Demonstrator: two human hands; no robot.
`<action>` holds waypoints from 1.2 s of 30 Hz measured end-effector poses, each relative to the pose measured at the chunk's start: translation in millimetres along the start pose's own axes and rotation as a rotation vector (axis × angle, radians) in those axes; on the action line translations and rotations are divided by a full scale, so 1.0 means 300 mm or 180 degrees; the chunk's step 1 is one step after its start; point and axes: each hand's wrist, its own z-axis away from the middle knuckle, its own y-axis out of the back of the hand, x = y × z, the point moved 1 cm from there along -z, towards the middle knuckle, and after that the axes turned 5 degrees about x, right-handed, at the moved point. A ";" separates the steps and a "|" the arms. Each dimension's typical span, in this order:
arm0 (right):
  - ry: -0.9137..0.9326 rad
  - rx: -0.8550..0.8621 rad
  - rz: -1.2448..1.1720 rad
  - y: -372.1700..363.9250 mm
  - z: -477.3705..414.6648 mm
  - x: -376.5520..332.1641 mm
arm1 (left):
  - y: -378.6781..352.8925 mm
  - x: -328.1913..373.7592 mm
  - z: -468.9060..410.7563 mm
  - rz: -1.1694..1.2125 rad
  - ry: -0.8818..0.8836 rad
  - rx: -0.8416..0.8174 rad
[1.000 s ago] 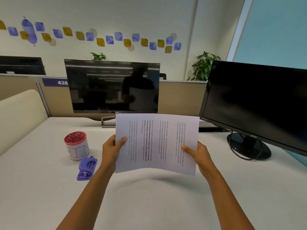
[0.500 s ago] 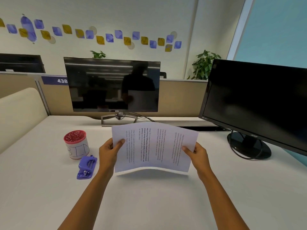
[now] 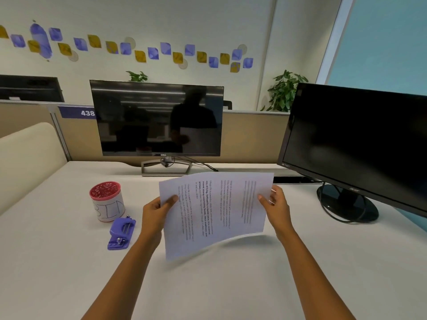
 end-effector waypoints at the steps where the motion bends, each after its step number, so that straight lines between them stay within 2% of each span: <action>1: -0.0025 0.0135 -0.0065 -0.003 0.001 0.002 | -0.006 -0.005 0.007 0.0201 0.0108 0.0104; 3: -0.0210 0.0413 -0.0215 -0.013 0.015 0.015 | -0.020 -0.020 0.024 0.0666 0.0420 0.0295; 5: -0.0666 0.0445 -0.0499 -0.036 0.043 0.036 | -0.036 -0.034 0.046 0.1161 0.0722 0.0429; 7: -0.1217 0.0163 -0.1137 -0.071 0.076 0.053 | -0.056 -0.046 0.068 0.1491 0.0924 0.0518; 9: -0.1559 -0.0358 -0.1692 -0.108 0.116 0.050 | -0.077 -0.057 0.088 0.1729 0.1076 0.0609; 11: -0.1523 -0.0623 -0.1883 -0.141 0.152 0.038 | -0.100 -0.067 0.104 0.1859 0.1208 0.0740; 14: -0.1335 -0.0459 -0.1973 -0.179 0.175 0.036 | -0.127 -0.077 0.126 0.1907 0.1304 0.0866; 19: -0.1056 -0.0236 -0.1755 -0.182 0.158 0.033 | -0.116 -0.085 0.124 0.1632 0.1266 0.0908; 23: -0.0836 -0.0285 -0.1434 -0.147 0.131 0.044 | -0.060 -0.081 0.095 0.1330 0.1167 0.0862; 29: -0.0841 -0.0526 -0.1242 -0.082 0.097 0.069 | 0.041 -0.074 0.032 0.0582 0.0793 0.0838; 36: -0.0805 -0.0727 -0.1212 -0.062 0.107 0.095 | 0.153 -0.072 -0.015 -0.1340 -0.0210 0.1324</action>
